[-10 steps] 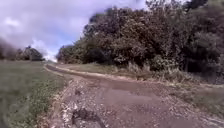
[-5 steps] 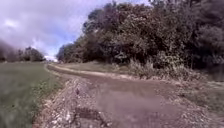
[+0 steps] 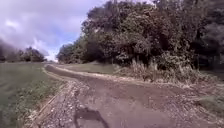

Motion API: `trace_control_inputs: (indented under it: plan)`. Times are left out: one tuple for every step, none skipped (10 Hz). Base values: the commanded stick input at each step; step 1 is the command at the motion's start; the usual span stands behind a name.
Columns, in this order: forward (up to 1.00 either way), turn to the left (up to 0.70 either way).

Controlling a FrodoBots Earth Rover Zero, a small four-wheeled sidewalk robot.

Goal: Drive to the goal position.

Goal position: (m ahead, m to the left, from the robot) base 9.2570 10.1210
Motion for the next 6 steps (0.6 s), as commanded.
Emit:
trace_control_inputs:
  plan:
    - [0.85, 0.34]
    - [0.85, 0.34]
    - [0.85, 0.34]
    - [0.85, 0.34]
    - [0.85, 0.03]
    - [0.85, 0.0]
